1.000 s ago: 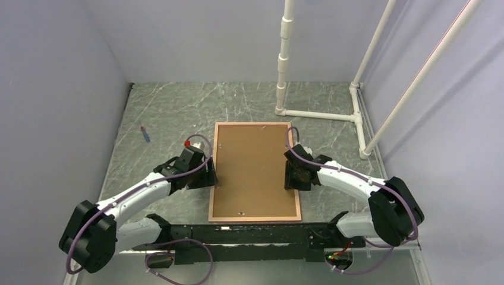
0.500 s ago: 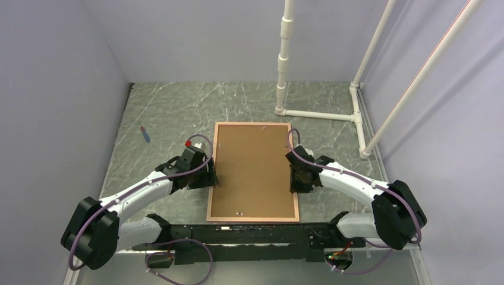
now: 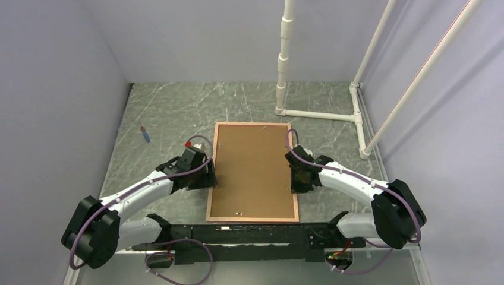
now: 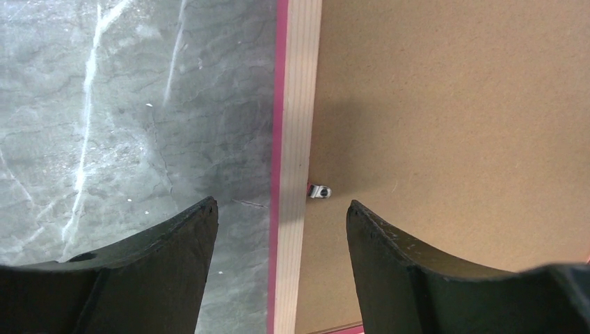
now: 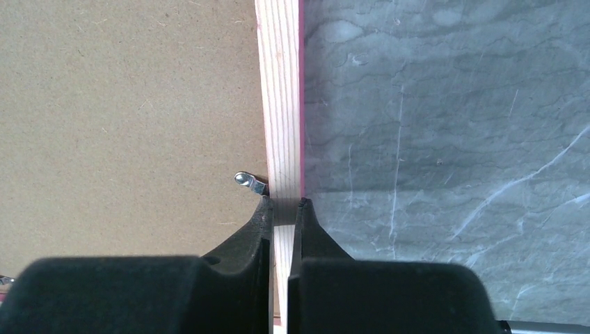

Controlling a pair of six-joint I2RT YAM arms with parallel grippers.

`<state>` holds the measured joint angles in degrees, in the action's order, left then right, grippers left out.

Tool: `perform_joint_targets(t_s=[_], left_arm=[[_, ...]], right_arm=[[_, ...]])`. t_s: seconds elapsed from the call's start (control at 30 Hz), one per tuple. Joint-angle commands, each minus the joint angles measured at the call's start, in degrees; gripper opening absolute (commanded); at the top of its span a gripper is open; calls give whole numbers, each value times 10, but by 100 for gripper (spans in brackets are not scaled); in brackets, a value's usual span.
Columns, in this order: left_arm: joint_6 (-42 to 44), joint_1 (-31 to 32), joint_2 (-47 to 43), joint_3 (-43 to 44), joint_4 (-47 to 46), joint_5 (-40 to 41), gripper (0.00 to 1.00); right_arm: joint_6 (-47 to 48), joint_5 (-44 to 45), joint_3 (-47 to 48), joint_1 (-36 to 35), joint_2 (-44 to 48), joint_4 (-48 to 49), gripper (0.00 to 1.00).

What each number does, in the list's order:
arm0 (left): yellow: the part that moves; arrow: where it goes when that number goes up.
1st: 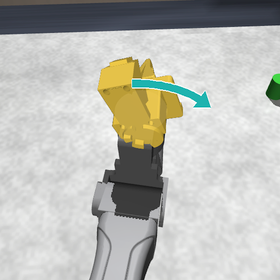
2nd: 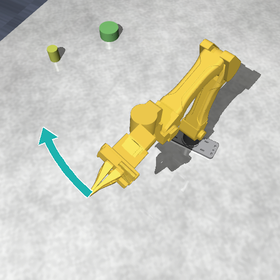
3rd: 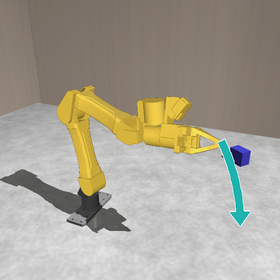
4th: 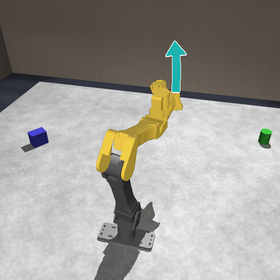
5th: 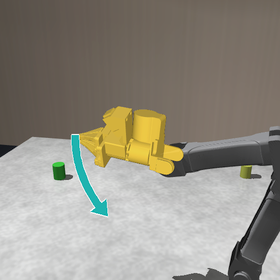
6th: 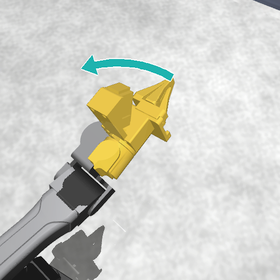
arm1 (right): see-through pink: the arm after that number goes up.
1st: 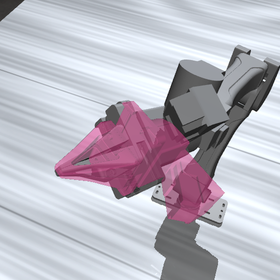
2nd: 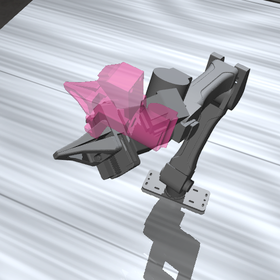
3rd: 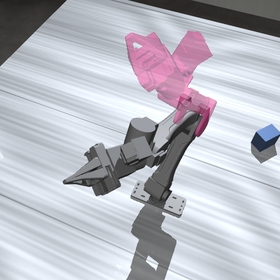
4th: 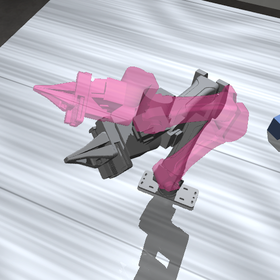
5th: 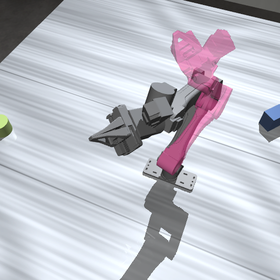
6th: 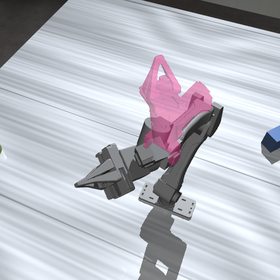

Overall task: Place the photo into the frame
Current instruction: Install the photo frame at the center of the board.

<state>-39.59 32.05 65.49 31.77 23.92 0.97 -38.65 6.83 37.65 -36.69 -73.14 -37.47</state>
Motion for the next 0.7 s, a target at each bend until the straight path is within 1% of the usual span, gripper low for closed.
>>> perform_joint_targets(t_s=[0.0,0.03,0.07,0.13,0.2,0.23,0.33,0.47,0.5,0.6,0.67], left_arm=[[18,-4,-10,11,11,17,72],[24,-6,-10,15,10,11,73],[31,-10,-9,21,10,6,74],[44,-17,-5,38,15,3,75],[57,-27,2,61,24,2,77],[67,-38,5,67,19,-8,77],[84,-76,5,74,-13,-62,78],[104,-131,17,91,-37,-134,82],[109,-144,24,97,-40,-148,83],[117,-177,54,117,-51,-187,84],[115,-195,84,130,-64,-213,84]], right_arm=[[4,-15,23,-1,6,20,4],[5,-20,25,1,9,25,14],[8,-23,29,5,11,29,30],[15,-35,38,14,11,39,52],[23,-50,52,28,5,49,65],[27,-62,55,38,2,59,70],[40,-108,64,77,-15,93,84],[55,-158,76,148,-49,134,97],[58,-166,81,161,-58,140,99],[70,-169,107,185,-90,152,99],[83,-154,140,194,-126,146,99]])
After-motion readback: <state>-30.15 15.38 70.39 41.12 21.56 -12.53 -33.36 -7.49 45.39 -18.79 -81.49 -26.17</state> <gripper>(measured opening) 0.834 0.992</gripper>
